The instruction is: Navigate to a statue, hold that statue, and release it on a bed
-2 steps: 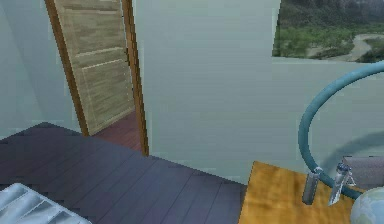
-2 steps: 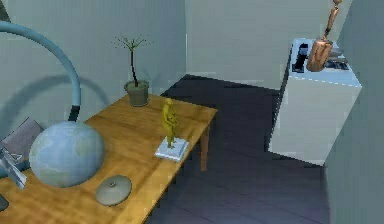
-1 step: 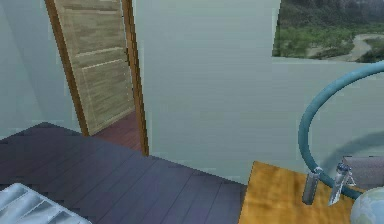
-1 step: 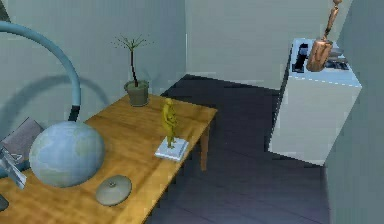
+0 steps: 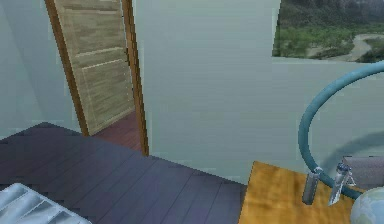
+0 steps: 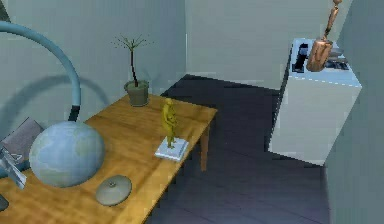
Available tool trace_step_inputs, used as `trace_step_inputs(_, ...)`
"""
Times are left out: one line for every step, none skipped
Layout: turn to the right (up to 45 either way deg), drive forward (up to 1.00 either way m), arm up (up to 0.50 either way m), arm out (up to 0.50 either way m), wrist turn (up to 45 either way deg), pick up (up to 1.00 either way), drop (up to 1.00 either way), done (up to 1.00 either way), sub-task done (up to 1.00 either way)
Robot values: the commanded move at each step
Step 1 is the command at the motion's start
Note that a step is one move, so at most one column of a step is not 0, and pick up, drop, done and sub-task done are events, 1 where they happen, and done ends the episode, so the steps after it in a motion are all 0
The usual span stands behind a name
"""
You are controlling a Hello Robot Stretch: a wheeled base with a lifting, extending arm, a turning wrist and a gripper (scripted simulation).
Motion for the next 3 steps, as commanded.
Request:
trace_step_inputs(0.0, 0.00, 0.00, 0.48, 0.0, 0.00, 0.00, 0.00, 0.00)
trace_step_inputs(0.0, 0.00, 0.00, 0.00, 45.0, 0.00, 0.00, 0.00, 0.00)
trace_step_inputs(0.0, 0.00, 0.00, 0.00, 45.0, 0.00, 0.00, 0.00, 0.00)
